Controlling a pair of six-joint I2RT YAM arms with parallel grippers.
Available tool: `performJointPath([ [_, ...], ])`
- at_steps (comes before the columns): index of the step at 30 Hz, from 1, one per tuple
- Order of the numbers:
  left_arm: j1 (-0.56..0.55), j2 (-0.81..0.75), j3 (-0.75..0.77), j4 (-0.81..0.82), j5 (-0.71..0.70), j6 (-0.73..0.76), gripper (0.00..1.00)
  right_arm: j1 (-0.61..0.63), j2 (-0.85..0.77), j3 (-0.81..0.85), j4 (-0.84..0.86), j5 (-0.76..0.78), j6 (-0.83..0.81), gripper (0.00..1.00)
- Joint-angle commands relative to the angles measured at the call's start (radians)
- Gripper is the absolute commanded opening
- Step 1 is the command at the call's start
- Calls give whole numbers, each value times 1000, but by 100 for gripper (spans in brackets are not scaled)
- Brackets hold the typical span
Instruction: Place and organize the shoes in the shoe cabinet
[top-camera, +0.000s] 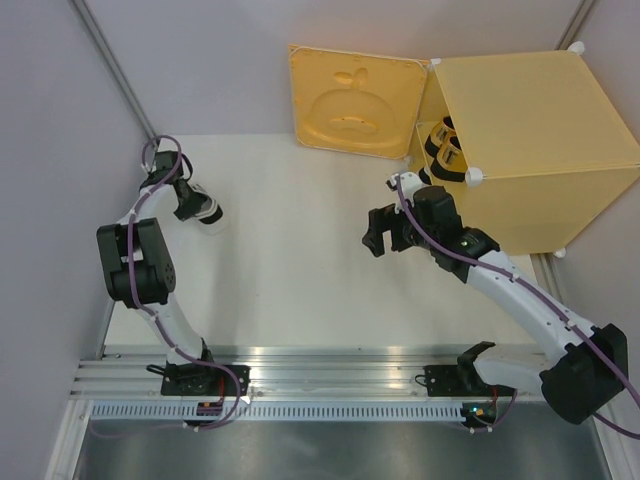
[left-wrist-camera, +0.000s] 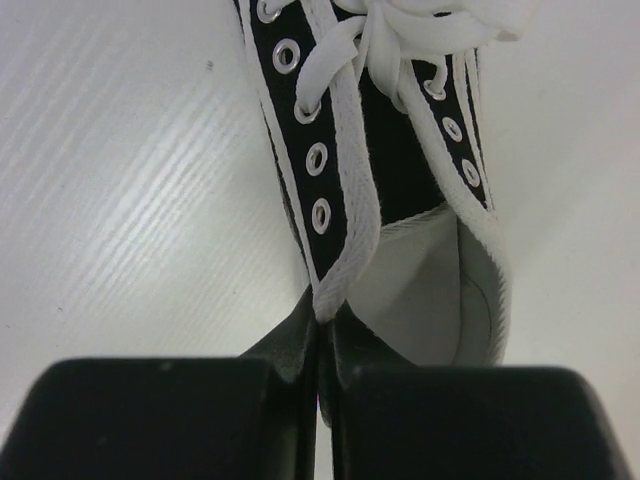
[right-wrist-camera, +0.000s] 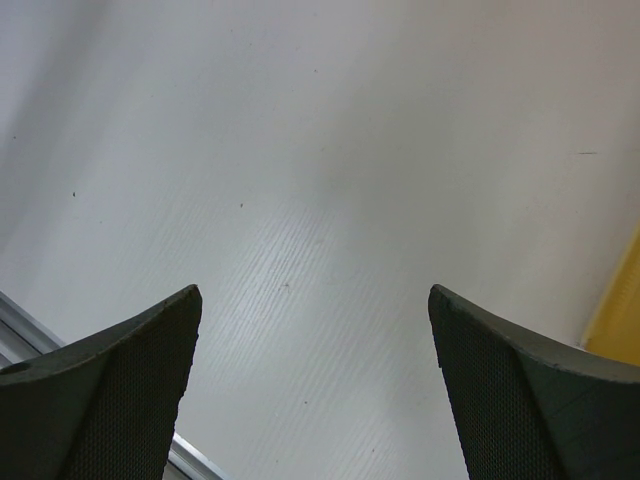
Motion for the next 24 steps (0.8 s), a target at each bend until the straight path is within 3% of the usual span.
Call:
performJointPath([
  [1,-64,-114,13,17,95,71,2,-1,22,57,13,-22,-15,98],
  [12,-402,-197,-22,-16,323,185,2,13,56,82,33,-37,-15,98],
  [17,-576,-156,5,-17,405,296,2,29,70,86,39,-33,-8,98],
  [24,-733,-61,44,-10,446,343,2,57,96,99,34,-27,-12,98],
])
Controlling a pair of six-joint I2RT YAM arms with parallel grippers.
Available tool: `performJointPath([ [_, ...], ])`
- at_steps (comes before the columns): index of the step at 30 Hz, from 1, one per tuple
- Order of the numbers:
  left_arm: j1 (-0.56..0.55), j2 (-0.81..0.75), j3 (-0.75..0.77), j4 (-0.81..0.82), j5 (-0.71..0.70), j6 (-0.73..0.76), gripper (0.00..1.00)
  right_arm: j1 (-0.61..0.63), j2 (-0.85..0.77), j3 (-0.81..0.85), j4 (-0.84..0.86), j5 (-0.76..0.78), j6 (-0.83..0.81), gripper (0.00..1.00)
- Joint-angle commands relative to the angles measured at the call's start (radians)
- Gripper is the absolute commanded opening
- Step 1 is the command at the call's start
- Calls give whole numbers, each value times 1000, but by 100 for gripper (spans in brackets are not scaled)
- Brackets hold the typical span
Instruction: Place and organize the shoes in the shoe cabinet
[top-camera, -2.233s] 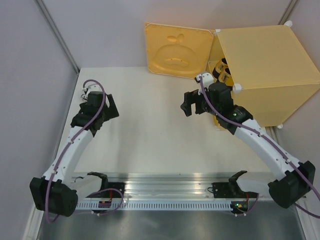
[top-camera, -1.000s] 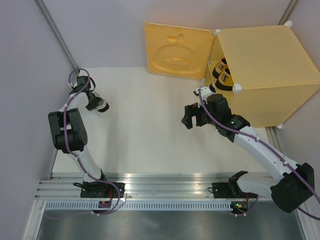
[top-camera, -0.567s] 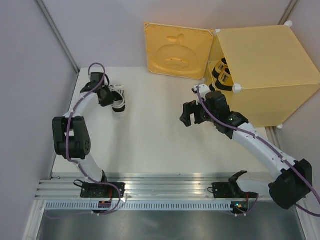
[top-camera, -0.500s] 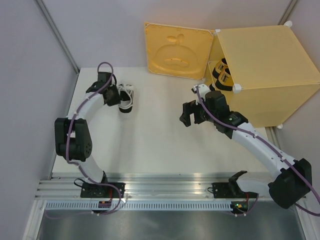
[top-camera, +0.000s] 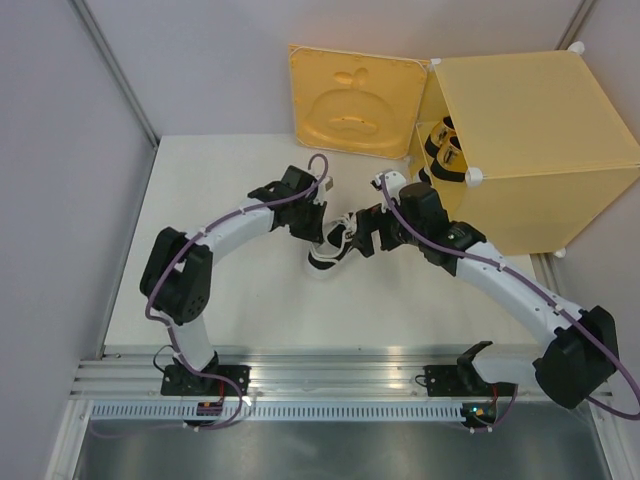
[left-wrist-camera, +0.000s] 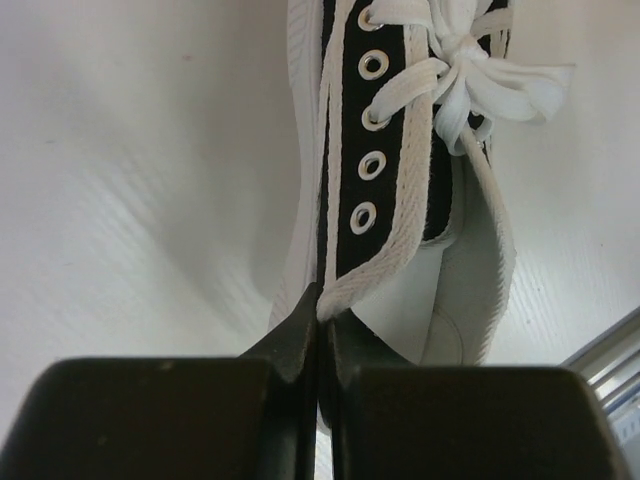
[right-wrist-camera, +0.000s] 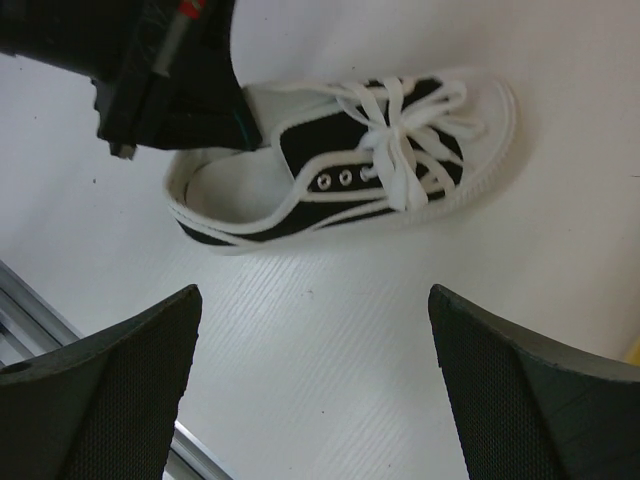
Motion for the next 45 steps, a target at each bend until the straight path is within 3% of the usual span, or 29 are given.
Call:
performJointPath([
  [1,-43,47,55,49,67,60,4,21,15,46,31,-1,-6,98],
  [3,-65,64,51,55,67,57,8,28,23,46,31,5,-6,98],
  [7,-69,94,40,55,61,60,28,48,45,46,37,8,-6,98],
  [9,-69,78,26,55,54,60,31,62,55,49,37,3,-12,98],
  [10,-69,71,21,55,48,63,47,67,62,55,32,3,-15,98],
  [13,-71,20,0,57,10,61,74,93,78,72,26,5,-24,98],
  [15,-69,-29,-6,52,-22,51,87,104,90,92,23,8,-29,98],
  [18,-60,-104,-8,48,-91,17,95,130,110,115,15,15,-40,98],
  [27,102,-336,-52,42,-209,-147,100,220,176,164,3,46,-47,98],
  [34,266,-567,-169,0,-288,-164,100,308,301,227,-51,63,-59,96],
  [45,305,-906,-299,-162,-392,-111,100,392,527,356,-132,219,-27,74],
])
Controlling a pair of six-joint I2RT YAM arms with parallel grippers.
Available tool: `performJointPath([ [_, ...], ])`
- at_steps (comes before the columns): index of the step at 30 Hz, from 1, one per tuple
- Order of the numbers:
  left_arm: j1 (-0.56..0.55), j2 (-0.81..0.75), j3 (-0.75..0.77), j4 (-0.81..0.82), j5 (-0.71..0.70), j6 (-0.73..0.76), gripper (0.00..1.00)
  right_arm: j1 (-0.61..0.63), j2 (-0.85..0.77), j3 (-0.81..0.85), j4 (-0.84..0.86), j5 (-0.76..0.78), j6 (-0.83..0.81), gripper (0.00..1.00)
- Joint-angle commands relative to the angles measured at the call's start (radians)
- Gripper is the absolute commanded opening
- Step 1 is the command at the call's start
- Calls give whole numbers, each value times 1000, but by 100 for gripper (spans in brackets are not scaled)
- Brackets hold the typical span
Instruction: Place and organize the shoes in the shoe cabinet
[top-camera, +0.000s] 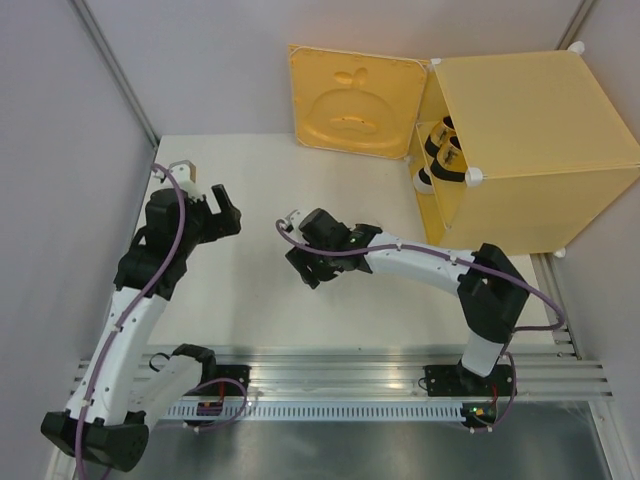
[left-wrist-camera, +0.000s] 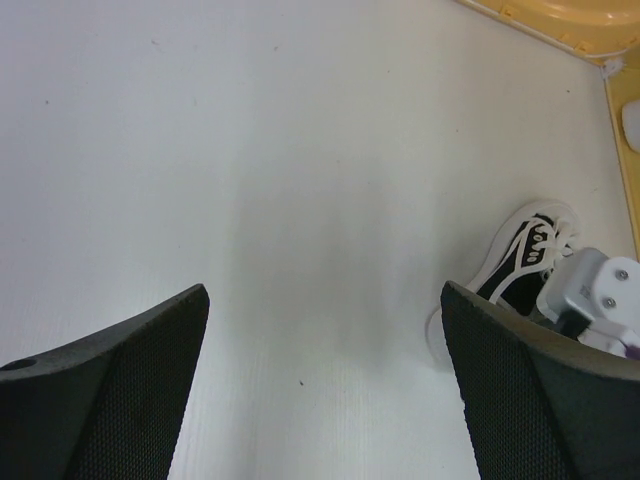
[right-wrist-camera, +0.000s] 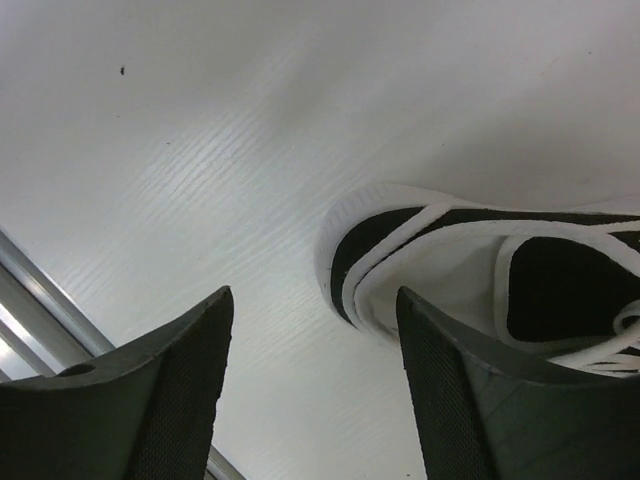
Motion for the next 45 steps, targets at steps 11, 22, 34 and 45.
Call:
performJointPath([
  [11,4,-173,-85,-112,-83,16,100,75,190,124,-104,304,134,48],
  [22,4,-174,-102,-116,-69,10,100,76,144,173,-173,376,68,13],
  [34,4,-167,-102,-113,-63,22,100,-169,116,231,-178,143,-102,10],
  [45,4,-182,-90,-113,-77,46,100,-433,199,296,-142,97,-139,7],
])
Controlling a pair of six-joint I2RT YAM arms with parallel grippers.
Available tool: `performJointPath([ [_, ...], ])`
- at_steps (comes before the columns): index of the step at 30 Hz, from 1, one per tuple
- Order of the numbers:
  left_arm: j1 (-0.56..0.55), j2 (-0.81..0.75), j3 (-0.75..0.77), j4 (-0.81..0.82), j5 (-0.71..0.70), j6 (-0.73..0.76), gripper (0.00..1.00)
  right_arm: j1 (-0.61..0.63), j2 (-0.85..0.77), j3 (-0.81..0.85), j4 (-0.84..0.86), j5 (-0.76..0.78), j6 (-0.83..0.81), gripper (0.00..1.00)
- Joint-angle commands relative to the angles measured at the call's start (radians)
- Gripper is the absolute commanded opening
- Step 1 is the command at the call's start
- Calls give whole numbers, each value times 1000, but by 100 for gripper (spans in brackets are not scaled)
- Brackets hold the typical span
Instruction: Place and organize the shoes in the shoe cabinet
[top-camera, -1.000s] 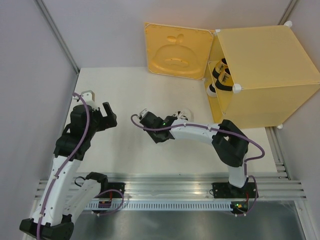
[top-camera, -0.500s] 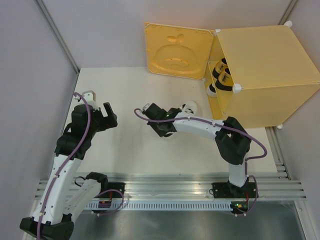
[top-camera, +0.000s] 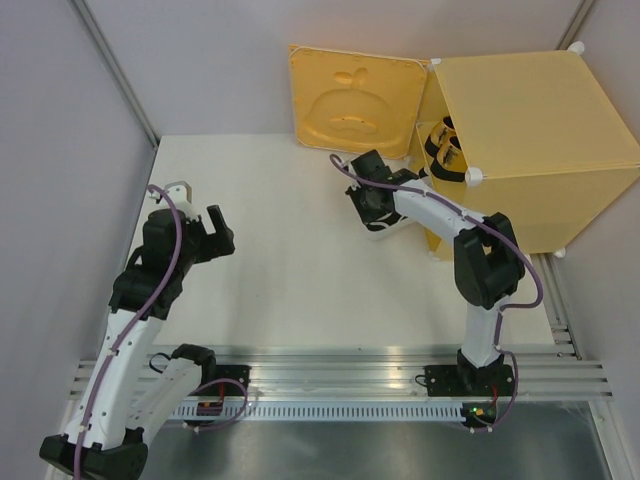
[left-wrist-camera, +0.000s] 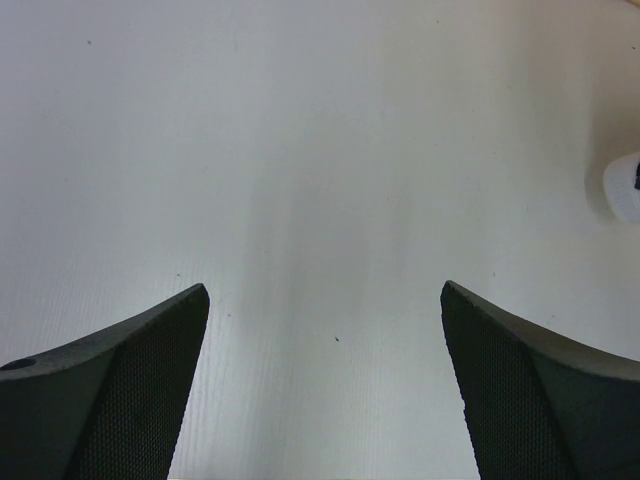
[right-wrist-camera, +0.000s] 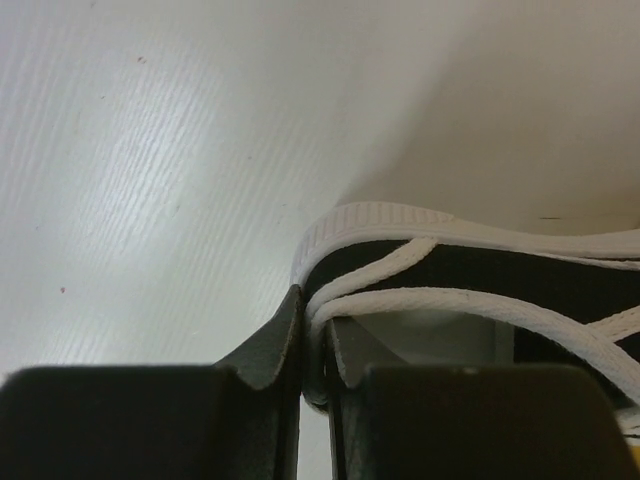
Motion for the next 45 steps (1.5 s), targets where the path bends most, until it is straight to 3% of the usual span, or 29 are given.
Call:
performJointPath([
  [1,4,-19,9,0,-18,37,100,-51,17,67,38,12,-37,7],
  [12,4,-36,-12,-2,-24,42,100,-183,66,75,50,-2,-37,8],
  [17,4,-27,-9,0,-15,40,100,-206,90,108,35,93,-30,10],
  [28,4,-26,-17,-2,-5,45,100,-215,112,130,-9,245,42,41],
  [35,4,-16,-17,-3,4,40,100,-197,57,93,-11,276,124,44],
  [45,4,-12,-15,-2,19,34,100,-129,63,108,-49,451,189,47],
])
